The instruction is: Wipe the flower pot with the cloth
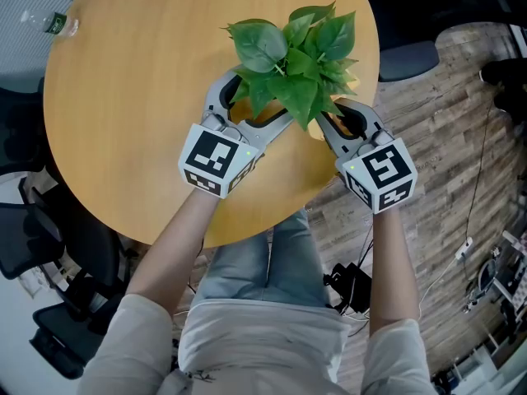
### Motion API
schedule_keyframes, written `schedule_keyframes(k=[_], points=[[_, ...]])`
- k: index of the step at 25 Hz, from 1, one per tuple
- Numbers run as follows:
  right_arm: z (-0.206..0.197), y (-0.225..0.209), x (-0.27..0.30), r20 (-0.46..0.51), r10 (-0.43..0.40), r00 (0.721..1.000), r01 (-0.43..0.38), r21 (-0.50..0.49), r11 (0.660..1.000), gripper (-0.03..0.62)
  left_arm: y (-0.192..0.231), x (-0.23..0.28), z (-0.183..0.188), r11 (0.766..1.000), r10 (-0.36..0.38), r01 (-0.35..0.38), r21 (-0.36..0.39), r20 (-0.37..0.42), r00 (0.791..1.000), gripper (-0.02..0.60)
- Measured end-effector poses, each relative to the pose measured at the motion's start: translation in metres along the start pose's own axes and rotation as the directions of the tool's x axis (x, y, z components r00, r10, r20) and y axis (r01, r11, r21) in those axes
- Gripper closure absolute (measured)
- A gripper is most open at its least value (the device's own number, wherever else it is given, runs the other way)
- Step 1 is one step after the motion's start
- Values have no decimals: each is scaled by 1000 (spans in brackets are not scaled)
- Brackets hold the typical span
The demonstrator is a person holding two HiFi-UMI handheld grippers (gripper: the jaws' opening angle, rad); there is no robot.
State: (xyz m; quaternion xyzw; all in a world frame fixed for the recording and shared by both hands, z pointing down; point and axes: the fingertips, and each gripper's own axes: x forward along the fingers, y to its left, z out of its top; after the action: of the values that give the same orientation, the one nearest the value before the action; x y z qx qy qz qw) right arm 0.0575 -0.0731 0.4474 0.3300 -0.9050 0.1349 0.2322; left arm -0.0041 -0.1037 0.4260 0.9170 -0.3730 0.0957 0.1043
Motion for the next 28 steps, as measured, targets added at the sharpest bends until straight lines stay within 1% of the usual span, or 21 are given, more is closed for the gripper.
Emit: schedule_keyframes(k=[7,9,11,14,18,20,22,25,28], points=[[0,2,-33,-21,-34,999,35,47,998,539,-9,-29,-2,1000,-1,0,-15,-58,998,148],[2,2,-44,-21,-40,999,41,67,997,539,-12,-39,1,1000,-5,3,-16,-74,997,149],[7,1,-57,-20,-51,998,53,77,996,539,-15,-46,8,999,-7,5,-33,-80,997,149],[19,2,-77,-13,-71,997,71,78,994,539,-24,-53,20,998,-10,5,-60,-78,997,149],[46,9,-99,23,-81,996,79,79,994,539,-30,-73,35,996,18,-24,-85,-78,997,165],[60,17,-110,46,-82,996,79,71,994,539,-34,-87,44,994,40,-47,-94,-69,997,206],[73,27,-120,74,-77,994,72,70,995,539,-39,-102,57,995,61,-65,-82,-49,997,288],[94,42,-130,114,-64,991,55,81,995,539,-49,-117,77,996,74,-76,-48,-26,997,385],[113,56,-138,141,-58,988,44,95,994,539,-59,-129,95,995,92,-93,-42,-18,996,461]])
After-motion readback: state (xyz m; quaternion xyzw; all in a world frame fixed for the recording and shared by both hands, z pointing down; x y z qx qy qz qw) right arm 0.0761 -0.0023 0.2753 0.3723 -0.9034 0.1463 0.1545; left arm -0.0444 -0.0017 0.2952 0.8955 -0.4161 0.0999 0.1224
